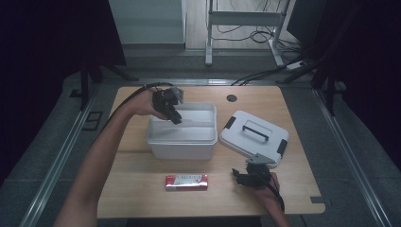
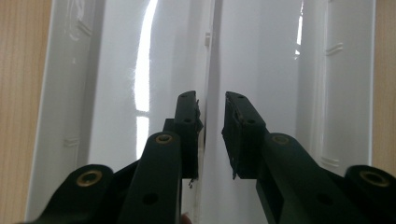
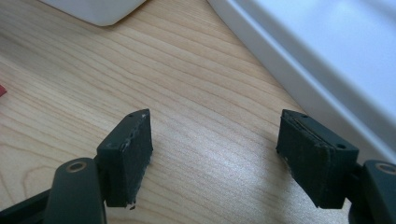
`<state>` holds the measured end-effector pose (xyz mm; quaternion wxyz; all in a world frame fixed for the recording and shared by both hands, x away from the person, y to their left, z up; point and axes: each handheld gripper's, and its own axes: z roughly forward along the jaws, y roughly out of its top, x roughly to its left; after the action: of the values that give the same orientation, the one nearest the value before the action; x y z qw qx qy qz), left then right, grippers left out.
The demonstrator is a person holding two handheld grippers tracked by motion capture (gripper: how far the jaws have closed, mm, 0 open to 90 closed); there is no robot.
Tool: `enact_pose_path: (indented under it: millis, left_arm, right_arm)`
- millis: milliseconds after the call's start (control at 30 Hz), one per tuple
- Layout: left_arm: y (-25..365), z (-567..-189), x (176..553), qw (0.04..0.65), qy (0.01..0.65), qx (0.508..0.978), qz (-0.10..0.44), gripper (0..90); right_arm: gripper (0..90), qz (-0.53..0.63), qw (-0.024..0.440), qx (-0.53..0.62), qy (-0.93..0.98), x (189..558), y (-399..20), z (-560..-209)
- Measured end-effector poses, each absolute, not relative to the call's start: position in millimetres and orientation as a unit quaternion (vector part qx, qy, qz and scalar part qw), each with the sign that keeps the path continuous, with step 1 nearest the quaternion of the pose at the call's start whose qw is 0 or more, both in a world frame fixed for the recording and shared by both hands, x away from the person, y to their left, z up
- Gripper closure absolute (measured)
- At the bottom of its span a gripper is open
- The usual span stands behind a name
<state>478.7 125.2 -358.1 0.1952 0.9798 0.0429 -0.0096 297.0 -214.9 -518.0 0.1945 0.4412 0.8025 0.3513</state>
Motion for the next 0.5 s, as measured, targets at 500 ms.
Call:
enact_pose_path:
  millis: [500]
  left_arm:
    - [126.8, -368.1, 481.1, 0.199, 0.042, 0.979, -0.019, 81.6]
  right_arm:
    - [26.3, 0.351, 0.195, 0.441, 0.803, 297.0, -214.9, -518.0]
